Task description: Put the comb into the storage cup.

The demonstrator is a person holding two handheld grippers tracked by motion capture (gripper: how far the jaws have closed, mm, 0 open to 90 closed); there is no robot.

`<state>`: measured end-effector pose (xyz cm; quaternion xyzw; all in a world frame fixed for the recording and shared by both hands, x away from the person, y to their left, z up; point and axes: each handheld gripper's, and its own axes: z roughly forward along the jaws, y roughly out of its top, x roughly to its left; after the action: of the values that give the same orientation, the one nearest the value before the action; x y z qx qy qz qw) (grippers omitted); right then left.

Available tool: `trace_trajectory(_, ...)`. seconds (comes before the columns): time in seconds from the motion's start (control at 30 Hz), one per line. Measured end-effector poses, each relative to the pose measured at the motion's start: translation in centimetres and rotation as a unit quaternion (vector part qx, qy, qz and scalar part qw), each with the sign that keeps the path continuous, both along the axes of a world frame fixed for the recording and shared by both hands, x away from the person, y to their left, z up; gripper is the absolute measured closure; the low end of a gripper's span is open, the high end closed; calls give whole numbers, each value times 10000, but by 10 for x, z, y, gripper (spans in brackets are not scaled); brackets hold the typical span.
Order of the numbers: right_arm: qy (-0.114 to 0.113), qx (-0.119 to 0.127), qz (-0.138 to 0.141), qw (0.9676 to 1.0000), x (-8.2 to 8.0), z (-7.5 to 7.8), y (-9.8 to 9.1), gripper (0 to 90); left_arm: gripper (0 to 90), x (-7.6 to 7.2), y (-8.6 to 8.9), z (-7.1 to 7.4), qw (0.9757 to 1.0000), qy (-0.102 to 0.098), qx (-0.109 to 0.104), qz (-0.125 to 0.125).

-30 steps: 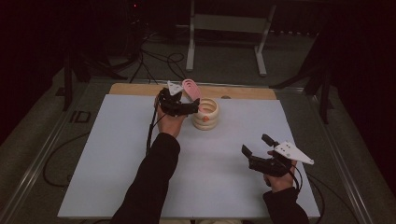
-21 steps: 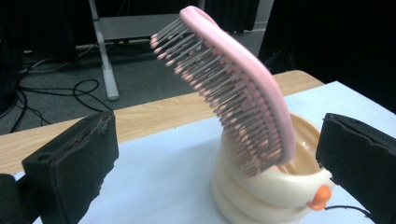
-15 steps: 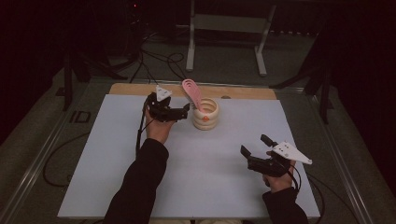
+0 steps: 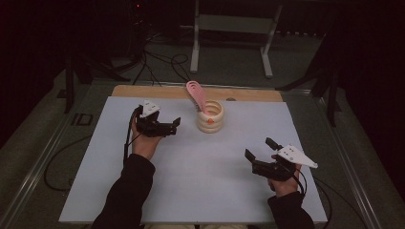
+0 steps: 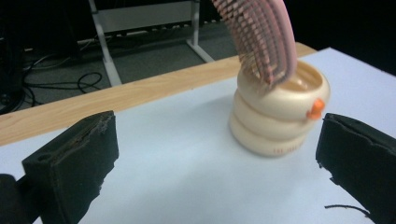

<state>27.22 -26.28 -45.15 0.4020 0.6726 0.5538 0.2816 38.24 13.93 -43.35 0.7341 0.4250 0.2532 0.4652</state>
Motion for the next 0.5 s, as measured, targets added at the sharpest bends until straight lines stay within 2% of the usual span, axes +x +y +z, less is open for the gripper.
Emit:
trace_trajectory(0.1, -9, -28, 23, 10000, 0, 0, 1, 87, 2, -12, 7, -2, 9999, -33, 79, -77)
trace_trajectory(0.13, -9, -28, 23, 10000, 0, 0, 1, 87, 2, -12, 7, -2, 9999, -33, 79, -77)
trace_trajectory(0.17, -9, -31, 26, 10000, 0, 0, 2, 87, 2, -19, 13, -3, 9999, -47, 75, -93)
trace_trajectory(0.3, 20, -39, 26, 10000, 0, -1, 4, 87, 2, -32, 24, -4, 9999, -99, 84, -107)
trace_trajectory(0.43, 13, -71, 50, 10000, 0, -2, 5, 87, 2, -41, 31, -4, 9998, -154, 101, -124)
trace_trajectory(0.5, 27, -77, 47, 10000, 0, -2, 7, 87, 2, -51, 38, -5, 9996, -209, 124, -131)
